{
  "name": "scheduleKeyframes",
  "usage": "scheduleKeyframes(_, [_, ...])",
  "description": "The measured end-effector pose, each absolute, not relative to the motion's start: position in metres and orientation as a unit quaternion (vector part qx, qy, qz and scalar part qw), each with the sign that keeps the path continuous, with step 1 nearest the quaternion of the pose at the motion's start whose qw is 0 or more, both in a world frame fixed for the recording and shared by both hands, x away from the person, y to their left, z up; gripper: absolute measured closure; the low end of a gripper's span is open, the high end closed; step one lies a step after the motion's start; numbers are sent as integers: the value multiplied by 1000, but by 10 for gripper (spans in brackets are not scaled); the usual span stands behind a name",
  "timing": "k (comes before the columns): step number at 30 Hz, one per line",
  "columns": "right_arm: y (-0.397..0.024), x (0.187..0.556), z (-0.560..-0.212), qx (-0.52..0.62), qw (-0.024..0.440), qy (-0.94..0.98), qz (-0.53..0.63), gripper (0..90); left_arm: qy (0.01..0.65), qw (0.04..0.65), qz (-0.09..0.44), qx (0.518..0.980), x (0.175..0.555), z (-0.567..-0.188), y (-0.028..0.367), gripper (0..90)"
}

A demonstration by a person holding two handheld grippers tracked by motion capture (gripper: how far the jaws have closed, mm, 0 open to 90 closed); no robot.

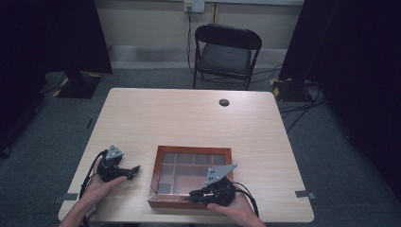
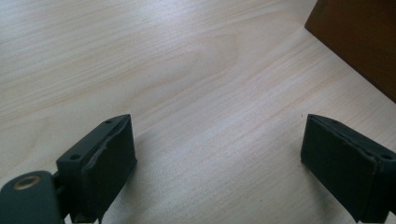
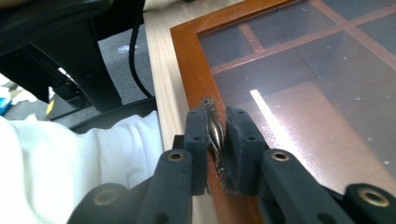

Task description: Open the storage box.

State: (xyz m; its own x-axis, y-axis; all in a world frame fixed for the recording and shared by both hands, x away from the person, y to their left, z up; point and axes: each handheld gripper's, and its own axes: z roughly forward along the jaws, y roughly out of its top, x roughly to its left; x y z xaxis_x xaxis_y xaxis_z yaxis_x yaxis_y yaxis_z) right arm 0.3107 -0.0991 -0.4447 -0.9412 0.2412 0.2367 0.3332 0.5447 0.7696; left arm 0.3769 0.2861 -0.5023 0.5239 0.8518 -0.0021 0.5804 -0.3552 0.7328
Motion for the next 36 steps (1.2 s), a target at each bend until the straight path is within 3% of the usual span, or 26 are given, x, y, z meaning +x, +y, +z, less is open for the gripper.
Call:
scheduleKeyframes(24, [-104,315,-437,-151,54,-879,-450,831,441,348,192,805,376,-502,289,99])
scheduleKeyframes(36, [-103,321,-427,-151,72,-876,-452,834,449,351,183,801,375,-499,290,157])
